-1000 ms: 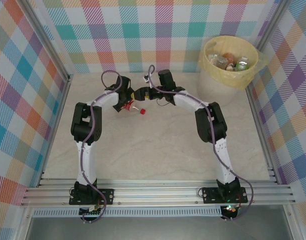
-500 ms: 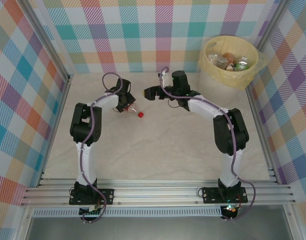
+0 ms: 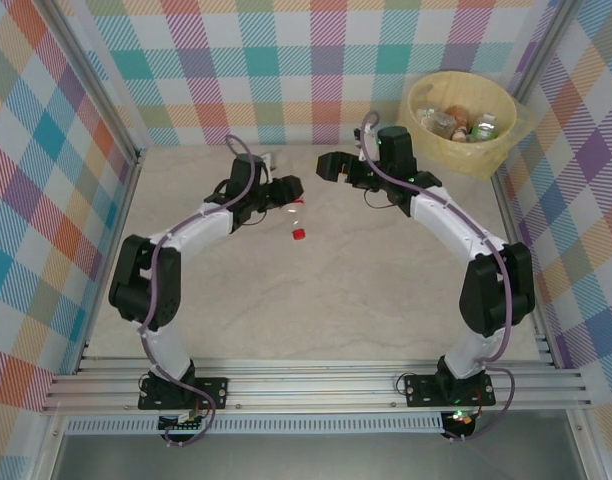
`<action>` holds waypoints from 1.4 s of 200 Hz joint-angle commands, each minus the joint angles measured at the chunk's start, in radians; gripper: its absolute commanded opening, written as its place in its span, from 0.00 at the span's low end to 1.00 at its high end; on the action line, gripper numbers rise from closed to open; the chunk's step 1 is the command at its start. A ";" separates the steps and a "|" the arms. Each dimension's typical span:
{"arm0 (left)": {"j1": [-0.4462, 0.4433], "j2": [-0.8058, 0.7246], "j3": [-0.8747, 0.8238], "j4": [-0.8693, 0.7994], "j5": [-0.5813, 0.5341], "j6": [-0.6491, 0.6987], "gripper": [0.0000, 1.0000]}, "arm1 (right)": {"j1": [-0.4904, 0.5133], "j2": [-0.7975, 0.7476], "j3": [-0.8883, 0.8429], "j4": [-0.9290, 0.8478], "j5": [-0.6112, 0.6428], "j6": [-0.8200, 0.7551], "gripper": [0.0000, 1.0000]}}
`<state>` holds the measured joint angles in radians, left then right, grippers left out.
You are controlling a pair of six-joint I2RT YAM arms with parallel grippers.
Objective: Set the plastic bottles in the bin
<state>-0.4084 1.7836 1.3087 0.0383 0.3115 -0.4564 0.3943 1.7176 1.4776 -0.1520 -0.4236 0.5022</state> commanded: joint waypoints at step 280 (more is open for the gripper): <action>-0.211 -0.428 -0.180 0.144 0.073 0.188 1.00 | -0.320 -0.185 0.369 -0.089 0.353 -0.214 0.53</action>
<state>-0.6136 1.4330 1.1893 0.1394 0.5236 -0.2714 0.1173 1.5360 1.7214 -0.3031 -0.2703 0.3889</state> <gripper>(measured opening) 0.999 0.590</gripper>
